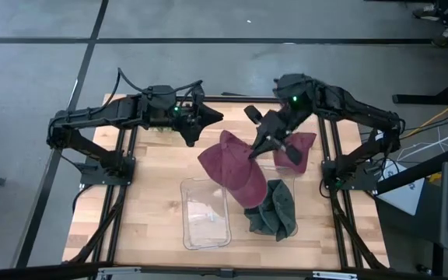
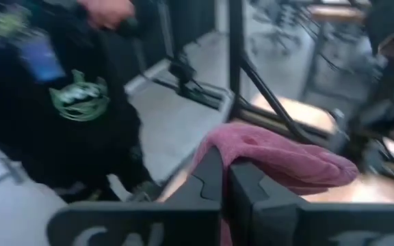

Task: Pick & Place hat
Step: Put the top pink cap into the left transparent bin

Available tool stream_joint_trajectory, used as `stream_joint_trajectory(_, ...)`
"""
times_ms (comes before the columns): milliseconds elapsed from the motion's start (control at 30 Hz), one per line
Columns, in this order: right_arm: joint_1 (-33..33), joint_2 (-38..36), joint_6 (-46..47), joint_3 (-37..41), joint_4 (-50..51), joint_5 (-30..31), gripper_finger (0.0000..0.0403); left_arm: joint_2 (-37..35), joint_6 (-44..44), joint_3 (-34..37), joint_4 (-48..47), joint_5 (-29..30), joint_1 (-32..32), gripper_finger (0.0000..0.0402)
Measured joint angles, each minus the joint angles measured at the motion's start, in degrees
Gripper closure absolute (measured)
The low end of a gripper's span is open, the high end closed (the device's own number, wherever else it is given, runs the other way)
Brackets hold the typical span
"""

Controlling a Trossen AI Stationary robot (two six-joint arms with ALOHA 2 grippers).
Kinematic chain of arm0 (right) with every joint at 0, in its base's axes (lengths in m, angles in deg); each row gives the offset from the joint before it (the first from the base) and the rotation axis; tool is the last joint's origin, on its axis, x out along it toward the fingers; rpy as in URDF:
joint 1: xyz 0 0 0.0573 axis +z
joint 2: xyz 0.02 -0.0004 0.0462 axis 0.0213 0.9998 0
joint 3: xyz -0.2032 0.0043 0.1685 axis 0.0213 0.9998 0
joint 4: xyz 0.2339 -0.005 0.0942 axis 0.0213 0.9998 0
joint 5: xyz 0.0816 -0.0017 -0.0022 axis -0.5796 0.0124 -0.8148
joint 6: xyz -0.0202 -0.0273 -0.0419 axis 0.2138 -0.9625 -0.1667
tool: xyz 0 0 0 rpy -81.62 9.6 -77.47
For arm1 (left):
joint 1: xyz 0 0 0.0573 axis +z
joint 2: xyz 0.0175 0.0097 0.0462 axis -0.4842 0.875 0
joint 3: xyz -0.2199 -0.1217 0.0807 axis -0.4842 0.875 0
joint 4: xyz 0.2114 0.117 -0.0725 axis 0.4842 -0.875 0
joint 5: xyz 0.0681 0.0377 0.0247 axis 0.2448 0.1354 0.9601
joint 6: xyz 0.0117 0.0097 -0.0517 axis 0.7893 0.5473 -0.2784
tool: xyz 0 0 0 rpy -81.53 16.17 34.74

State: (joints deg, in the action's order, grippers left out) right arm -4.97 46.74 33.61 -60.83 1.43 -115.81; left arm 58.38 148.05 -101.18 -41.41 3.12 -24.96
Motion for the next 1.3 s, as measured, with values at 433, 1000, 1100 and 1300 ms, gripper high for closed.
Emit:
stream_joint_trajectory(433, -8.75, 0.07, 4.13, 0.0, -10.83, -24.59, 0.0403, 1.08, 23.51, 0.0, 6.54, -3.13, -3.35, 0.0368)
stream_joint_trajectory(1000, -8.77, 0.13, 6.24, 0.0, -12.4, -26.69, 0.0403, 5.09, 33.16, 0.04, 17.37, 2.14, -3.34, 0.0337)
stream_joint_trajectory(1100, -8.77, 0.13, 6.18, 0.0, -12.4, -26.69, 0.0403, 4.81, 34.84, 0.04, 16.8, 1.89, -4.11, 0.0321)
stream_joint_trajectory(1300, -8.77, 0.13, 6.19, 0.0, -12.4, -26.67, 0.0403, 4.81, 36.27, 0.04, 17.3, -1.06, -6.75, 0.03)
